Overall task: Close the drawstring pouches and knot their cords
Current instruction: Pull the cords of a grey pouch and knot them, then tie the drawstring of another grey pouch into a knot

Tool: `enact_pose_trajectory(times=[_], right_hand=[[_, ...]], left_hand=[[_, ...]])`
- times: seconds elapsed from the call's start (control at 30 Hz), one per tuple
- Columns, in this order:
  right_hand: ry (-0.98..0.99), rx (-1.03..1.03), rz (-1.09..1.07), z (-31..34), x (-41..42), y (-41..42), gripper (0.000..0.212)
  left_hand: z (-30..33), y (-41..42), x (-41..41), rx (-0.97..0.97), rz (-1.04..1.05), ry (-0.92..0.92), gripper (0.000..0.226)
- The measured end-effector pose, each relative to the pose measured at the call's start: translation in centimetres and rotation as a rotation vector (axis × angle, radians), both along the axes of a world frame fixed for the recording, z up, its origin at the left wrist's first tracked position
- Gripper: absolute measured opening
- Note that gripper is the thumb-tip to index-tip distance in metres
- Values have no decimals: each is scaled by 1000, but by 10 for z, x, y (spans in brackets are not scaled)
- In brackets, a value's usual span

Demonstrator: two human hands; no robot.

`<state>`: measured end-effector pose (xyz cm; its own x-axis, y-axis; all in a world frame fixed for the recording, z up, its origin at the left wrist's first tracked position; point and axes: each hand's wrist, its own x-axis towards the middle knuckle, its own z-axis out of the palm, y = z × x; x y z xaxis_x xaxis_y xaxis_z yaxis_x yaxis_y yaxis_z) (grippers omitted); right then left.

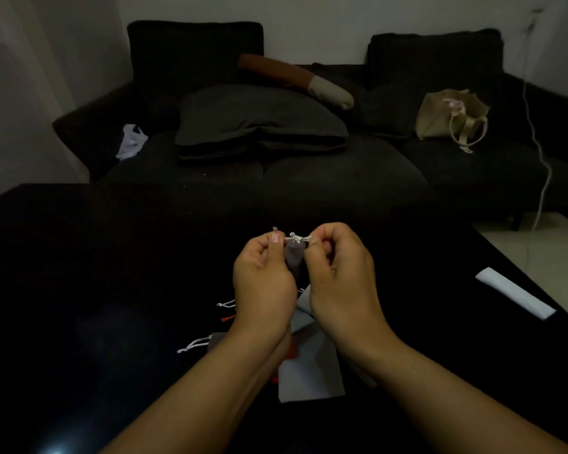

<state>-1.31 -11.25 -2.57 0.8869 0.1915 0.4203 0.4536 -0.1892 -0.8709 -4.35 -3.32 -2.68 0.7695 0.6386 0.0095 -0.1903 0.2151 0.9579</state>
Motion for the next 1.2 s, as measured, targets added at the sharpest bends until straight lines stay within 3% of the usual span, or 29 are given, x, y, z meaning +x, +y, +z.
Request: enact_pose_trajectory(times=[0.13, 0.3, 0.37, 0.6, 0.77, 0.83, 0.97, 1.1, 1.2], right_hand=[[-45, -2, -23, 0, 0, 2, 9], [17, -8, 45, 2, 7, -5, 11], [23, -12, 61, 3, 9, -11, 11], [139, 70, 42, 9, 4, -11, 15], [472, -64, 359, 23, 18, -36, 36], [438, -129, 409, 22, 21, -45, 23], [441, -150, 250, 17, 45, -71, 16], [586, -484, 200, 9, 75, -119, 20], [671, -728, 158, -5, 91, -147, 27]], left_hand=[[1, 1, -1, -22, 6, 25, 27], [-3, 12, -3, 483, 96, -13, 16], [-5, 11, -4, 571, 85, -45, 15], [-6, 2, 3, 530, 116, -75, 15], [-6, 16, 4, 654, -89, -72, 9], [-8, 15, 7, 657, -180, -74, 10], [-17, 13, 17, 802, -317, 45, 28], [-46, 16, 20, 1316, -601, 303, 86], [-69, 17, 22, 1594, -756, 476, 97]])
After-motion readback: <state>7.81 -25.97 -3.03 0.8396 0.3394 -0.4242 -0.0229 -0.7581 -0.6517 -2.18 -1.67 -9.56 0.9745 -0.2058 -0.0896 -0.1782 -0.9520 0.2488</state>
